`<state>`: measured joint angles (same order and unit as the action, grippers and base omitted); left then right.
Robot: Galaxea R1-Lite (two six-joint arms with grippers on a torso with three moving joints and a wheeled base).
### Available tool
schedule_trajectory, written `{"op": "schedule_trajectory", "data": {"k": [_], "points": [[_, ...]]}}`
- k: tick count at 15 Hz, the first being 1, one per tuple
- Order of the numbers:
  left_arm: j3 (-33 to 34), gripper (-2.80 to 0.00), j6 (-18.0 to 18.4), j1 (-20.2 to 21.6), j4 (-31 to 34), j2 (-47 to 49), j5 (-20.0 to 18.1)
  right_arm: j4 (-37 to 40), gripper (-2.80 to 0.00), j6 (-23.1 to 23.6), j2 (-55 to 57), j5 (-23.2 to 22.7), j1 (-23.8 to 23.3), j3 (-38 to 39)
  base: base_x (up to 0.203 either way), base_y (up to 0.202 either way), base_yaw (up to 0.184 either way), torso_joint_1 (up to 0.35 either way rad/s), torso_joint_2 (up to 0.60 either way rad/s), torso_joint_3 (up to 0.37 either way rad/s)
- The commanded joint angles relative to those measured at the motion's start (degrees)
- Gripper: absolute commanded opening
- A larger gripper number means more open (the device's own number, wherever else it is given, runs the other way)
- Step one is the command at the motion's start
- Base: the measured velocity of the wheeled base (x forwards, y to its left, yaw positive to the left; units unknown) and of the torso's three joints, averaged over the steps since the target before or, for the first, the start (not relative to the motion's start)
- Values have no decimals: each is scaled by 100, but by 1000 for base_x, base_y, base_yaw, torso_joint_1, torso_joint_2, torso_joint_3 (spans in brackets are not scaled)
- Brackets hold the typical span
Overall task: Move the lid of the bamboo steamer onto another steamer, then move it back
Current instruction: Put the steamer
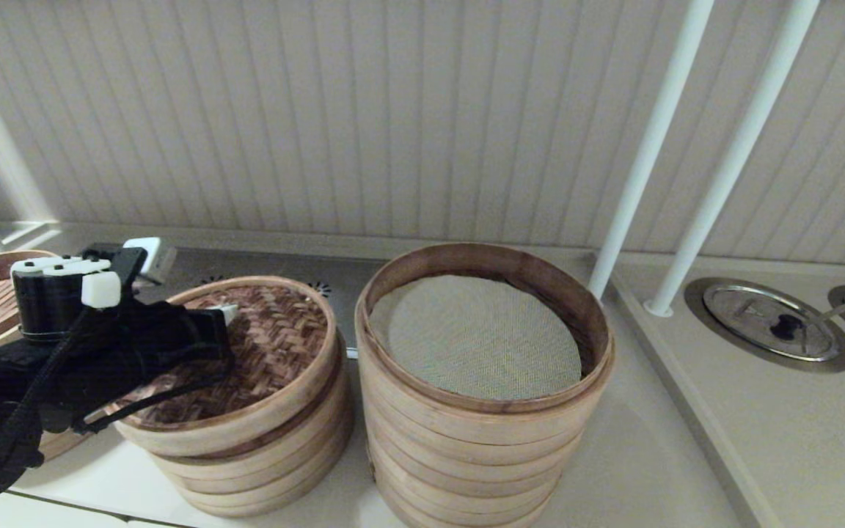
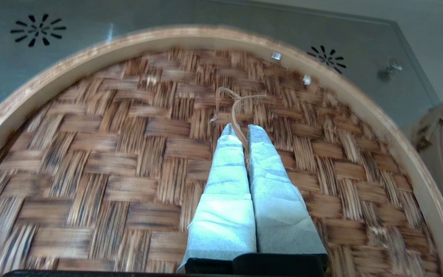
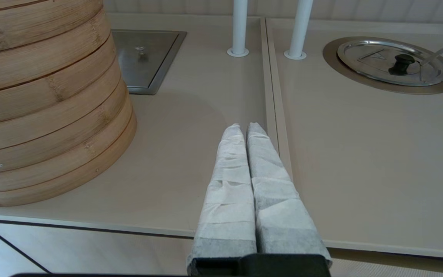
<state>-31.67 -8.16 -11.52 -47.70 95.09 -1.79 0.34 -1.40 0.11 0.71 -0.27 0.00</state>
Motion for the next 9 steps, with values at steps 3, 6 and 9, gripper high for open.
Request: {"op": "schedule_trajectory", "data": {"k": [3,6,9], "points": [[-5,-280,-2,1,-218,411,-3,2,-280,0,7,0,0,9,0,0,0,0,0,0],[56,-280,-2,1,-258,389,-4,2,-280,0,7,0,0,9,0,0,0,0,0,0],[29,-280,-2,-8,-258,396,3,2,-280,0,7,0,0,9,0,0,0,0,0,0]]}}
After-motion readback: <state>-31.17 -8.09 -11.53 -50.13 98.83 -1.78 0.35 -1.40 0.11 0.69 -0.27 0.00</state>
